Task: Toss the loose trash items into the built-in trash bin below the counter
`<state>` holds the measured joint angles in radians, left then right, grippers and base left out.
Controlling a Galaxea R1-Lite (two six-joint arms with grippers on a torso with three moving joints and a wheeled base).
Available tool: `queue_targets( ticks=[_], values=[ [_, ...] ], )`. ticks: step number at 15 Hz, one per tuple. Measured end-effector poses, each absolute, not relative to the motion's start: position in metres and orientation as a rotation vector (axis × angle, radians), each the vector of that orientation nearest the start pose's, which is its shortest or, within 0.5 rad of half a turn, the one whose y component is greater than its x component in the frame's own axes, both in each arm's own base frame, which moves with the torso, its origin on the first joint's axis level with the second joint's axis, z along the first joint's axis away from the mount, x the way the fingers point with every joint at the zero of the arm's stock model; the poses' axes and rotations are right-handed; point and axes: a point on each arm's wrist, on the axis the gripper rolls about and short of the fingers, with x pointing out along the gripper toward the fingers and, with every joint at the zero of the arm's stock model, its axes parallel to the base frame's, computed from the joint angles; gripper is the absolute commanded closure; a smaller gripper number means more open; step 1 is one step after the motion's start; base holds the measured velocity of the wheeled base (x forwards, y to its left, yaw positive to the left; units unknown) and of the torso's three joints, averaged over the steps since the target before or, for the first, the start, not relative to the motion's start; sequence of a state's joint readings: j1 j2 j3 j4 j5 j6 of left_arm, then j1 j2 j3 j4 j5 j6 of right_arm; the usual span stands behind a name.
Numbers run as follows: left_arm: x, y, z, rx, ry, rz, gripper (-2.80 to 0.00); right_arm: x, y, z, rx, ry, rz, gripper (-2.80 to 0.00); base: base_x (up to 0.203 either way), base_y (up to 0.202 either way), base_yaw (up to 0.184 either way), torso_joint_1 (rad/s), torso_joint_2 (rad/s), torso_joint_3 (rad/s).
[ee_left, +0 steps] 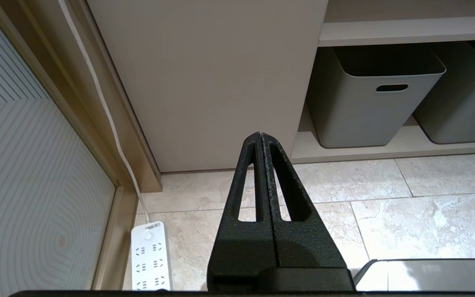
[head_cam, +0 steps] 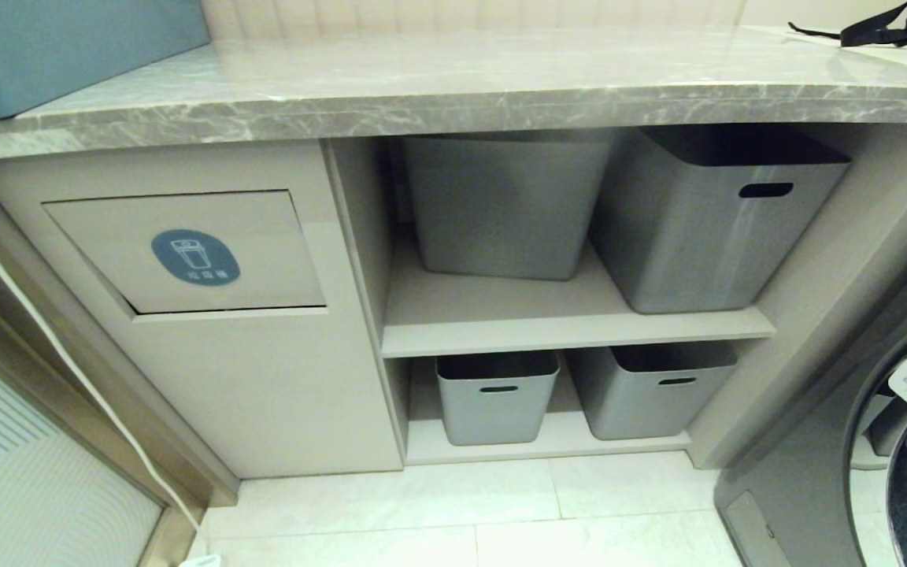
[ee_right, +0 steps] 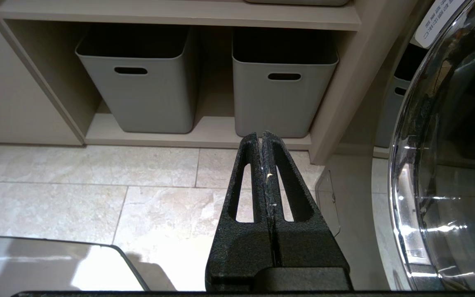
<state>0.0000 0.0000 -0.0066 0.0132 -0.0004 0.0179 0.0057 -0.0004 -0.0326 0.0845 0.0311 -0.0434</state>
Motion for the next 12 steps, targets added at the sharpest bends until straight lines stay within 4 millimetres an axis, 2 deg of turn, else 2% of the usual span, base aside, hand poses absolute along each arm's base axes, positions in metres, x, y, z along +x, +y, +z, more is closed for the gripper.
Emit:
queue_targets(
  ticks=[12],
  values=[
    [-0.0233,0.0,0.0753,0.012,0.011,0.0,0.0,-0.0254,0.0005,0.0754,-0.039,0.052,0.036,0.0,0.0,0.0,0.0,0.0,0.0,0.0]
  ],
)
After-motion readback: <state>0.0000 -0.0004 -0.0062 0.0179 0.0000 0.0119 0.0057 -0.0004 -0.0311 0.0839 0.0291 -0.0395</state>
